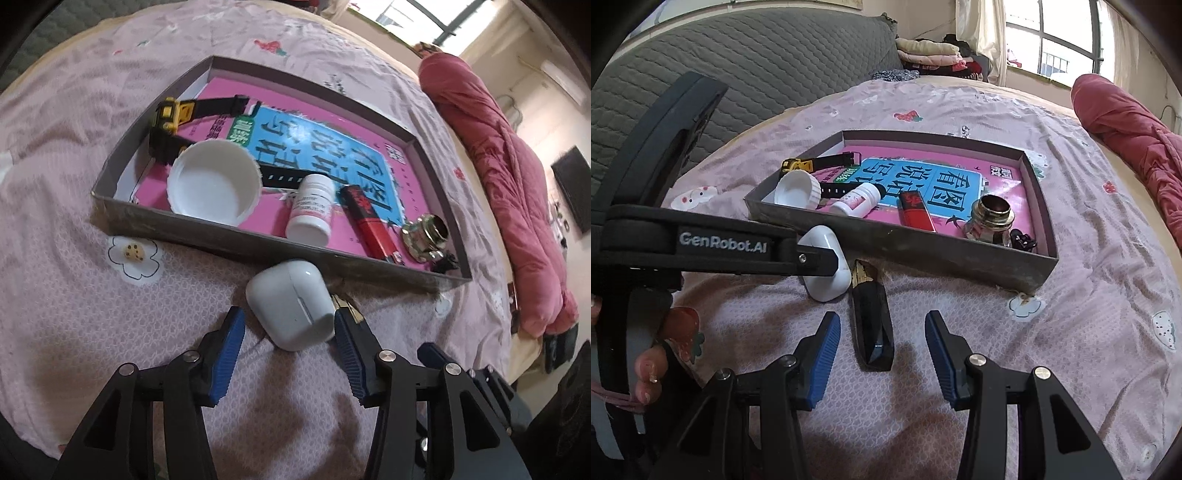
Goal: Organize rigid objects
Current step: 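Close the left tool on the earbud case while the right tool grasps the black marker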
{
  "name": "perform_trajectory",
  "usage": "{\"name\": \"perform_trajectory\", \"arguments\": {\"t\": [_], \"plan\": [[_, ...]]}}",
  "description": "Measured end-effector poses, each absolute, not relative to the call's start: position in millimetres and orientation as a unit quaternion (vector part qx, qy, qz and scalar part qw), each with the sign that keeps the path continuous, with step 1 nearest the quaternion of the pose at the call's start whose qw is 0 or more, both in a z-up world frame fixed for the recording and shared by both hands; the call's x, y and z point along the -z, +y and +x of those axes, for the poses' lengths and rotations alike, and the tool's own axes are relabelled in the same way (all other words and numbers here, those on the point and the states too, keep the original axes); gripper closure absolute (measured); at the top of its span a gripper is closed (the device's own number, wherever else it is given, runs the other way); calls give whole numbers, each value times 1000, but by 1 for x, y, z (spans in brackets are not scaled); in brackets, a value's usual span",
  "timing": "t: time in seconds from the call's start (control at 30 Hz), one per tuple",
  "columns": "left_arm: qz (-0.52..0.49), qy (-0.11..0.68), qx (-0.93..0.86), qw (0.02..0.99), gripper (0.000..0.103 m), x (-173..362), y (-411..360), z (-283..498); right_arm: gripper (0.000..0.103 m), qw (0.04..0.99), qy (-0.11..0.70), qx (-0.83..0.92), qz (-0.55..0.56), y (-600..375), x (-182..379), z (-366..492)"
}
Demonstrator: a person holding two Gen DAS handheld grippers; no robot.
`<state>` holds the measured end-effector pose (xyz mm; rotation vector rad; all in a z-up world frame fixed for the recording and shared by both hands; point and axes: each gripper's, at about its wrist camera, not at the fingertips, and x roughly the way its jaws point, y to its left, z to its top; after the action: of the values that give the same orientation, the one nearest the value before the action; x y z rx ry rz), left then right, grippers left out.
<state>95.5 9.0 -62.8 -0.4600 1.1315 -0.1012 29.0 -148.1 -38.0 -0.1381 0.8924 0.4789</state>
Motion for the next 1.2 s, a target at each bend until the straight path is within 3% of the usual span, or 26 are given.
{"name": "perform_trajectory", "arguments": {"t": [0.7,0.8,0.97,1.2], "plan": [[-259,536,17,803,48,79,8,121,56,863,440,-225,-103,-130,70,49],[-251,535,6,807,48,79,3,122,59,863,438,-224,-111,-127,72,48],[-236,532,-8,813,48,78,-6,121,75,861,440,-233,-108,-123,73,47],[-232,530,-3,816,52,76,-8,123,76,860,440,-239,-100,-124,71,44]]}}
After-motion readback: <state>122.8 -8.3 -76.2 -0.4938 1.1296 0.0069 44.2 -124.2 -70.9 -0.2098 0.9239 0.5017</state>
